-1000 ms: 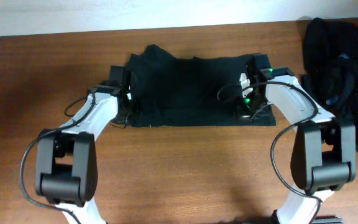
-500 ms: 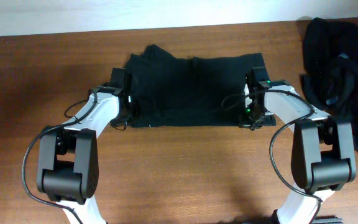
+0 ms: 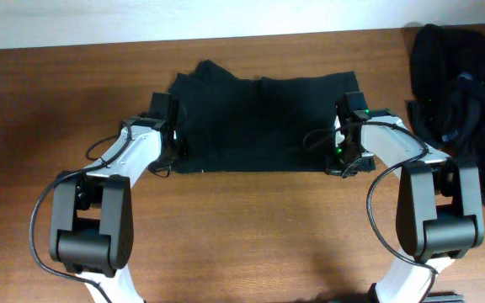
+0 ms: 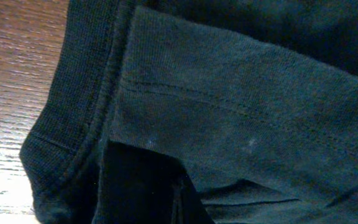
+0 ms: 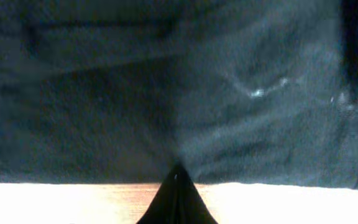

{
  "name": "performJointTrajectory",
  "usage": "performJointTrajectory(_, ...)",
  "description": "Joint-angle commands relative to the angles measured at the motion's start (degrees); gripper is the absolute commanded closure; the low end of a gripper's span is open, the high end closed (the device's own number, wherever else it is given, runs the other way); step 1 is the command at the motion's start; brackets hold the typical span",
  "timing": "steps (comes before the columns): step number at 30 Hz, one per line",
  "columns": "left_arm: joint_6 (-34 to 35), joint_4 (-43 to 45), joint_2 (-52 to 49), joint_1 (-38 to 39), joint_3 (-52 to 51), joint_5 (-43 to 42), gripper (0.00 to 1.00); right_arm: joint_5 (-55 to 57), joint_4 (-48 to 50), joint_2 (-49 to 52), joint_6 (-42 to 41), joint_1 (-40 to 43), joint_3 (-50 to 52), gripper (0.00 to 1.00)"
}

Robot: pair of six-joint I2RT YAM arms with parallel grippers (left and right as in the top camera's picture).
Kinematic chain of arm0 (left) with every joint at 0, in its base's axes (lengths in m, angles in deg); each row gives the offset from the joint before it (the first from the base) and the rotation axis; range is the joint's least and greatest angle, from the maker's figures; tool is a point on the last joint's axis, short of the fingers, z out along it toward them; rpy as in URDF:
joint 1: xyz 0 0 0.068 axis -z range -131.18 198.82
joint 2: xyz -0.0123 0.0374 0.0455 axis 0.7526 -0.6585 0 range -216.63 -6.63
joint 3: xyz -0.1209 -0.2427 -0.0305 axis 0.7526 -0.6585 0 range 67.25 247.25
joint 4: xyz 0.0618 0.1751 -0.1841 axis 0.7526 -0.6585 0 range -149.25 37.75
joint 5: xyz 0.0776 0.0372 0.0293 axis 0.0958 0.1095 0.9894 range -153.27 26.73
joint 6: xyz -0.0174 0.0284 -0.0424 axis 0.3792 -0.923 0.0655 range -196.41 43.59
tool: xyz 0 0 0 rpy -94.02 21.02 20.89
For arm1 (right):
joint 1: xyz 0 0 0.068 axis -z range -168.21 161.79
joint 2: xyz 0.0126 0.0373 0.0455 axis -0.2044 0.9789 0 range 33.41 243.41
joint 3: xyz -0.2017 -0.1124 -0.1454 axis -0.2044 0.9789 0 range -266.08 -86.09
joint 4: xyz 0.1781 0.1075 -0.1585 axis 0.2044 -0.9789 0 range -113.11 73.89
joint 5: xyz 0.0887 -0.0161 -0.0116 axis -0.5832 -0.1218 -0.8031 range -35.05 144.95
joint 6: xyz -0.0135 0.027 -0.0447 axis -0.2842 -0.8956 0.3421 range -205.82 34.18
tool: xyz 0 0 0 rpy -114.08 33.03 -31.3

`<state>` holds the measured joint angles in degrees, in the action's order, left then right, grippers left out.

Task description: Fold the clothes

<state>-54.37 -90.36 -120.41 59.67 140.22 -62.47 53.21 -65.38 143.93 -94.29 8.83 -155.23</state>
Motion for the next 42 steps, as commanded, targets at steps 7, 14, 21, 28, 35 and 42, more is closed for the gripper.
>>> performJointTrajectory(7, -0.76, -2.16, -0.83, -0.15, -3.32, 2.25, 0.99, -0.63, -2.58, -0.76, -0.63, 0.79, 1.53, 0.96)
performJointTrajectory(14, -0.76, -4.00, -0.09, -0.15, -3.32, 2.25, 1.00, -0.63, -3.87, -6.54, -0.55, 0.74, 0.09, 0.96)
performJointTrajectory(21, -0.74, -3.93, 4.17, -0.13, -3.32, 2.23, 1.00, -0.59, -3.30, -11.37, -0.37, 0.74, -1.81, 0.96)
performJointTrajectory(28, -0.74, -3.69, 4.57, -0.13, -3.34, 2.19, 1.00, -1.33, 1.33, -8.70, -0.37, 0.74, -1.79, 0.96)
performJointTrajectory(35, -0.74, -3.30, 4.57, -0.13, -3.34, 2.14, 1.00, -5.16, 2.27, -7.54, 0.72, 0.68, -1.79, 0.96)
performJointTrajectory(42, -0.74, -3.02, 4.57, -0.13, -3.34, 2.03, 1.00, -5.68, 3.58, -4.74, 0.70, 0.68, -1.77, 0.96)
